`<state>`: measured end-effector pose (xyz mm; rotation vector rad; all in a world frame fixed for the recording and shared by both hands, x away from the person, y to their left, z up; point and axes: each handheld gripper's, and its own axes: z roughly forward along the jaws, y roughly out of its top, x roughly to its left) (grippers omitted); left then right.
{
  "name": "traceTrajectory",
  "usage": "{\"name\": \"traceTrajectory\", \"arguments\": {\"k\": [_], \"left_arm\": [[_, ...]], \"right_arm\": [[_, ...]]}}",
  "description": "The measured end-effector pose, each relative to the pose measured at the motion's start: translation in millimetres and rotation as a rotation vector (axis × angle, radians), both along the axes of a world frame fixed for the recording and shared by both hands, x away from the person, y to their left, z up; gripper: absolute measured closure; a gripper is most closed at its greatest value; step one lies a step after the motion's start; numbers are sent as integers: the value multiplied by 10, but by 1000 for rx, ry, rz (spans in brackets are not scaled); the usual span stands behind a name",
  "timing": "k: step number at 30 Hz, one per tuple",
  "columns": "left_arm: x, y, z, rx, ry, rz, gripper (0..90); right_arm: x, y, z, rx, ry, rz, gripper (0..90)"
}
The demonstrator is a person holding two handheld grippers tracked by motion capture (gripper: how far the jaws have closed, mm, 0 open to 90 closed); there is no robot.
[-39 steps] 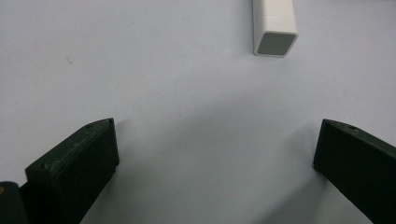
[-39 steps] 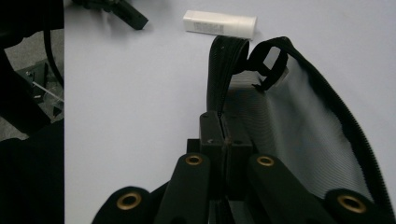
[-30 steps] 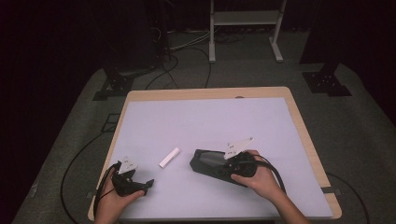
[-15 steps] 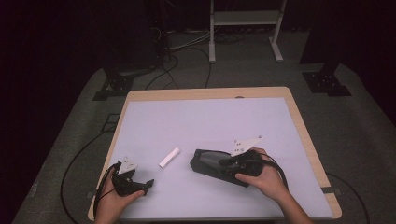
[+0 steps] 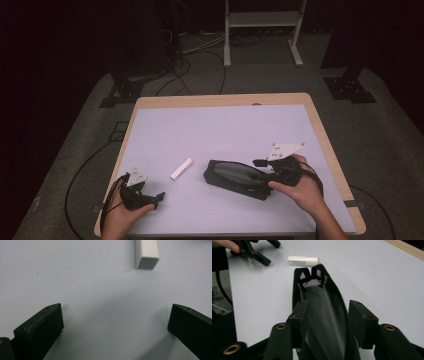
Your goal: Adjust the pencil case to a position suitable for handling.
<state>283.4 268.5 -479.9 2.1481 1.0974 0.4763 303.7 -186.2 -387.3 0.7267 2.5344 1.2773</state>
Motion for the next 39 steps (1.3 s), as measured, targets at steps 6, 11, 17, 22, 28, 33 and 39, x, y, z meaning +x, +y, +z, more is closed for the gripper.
{"name": "traceTrajectory", "arguments": {"k": [6,11,17,22,28,33,39], "left_arm": [[0,0,0,0,0,0,0],[0,0,0,0,0,0,0],[0,0,0,0,0,0,0],[0,-1,0,1,0,0,0],[1,-1,0,0,0,0,0],[0,1,-1,0,0,0,0],[-1,-1,0,1,0,0,0]], "right_arm": [[-9,-171,13,19,-15,-49,418],[-4,-328,9,40,-20,-100,360],[21,-510,-40,44,-19,-165,307],[77,-731,-153,30,-11,-244,259],[156,-878,-278,4,5,-296,233],[254,-1014,-430,-44,21,-377,220],[334,-1065,-645,-99,69,-428,207]]}}
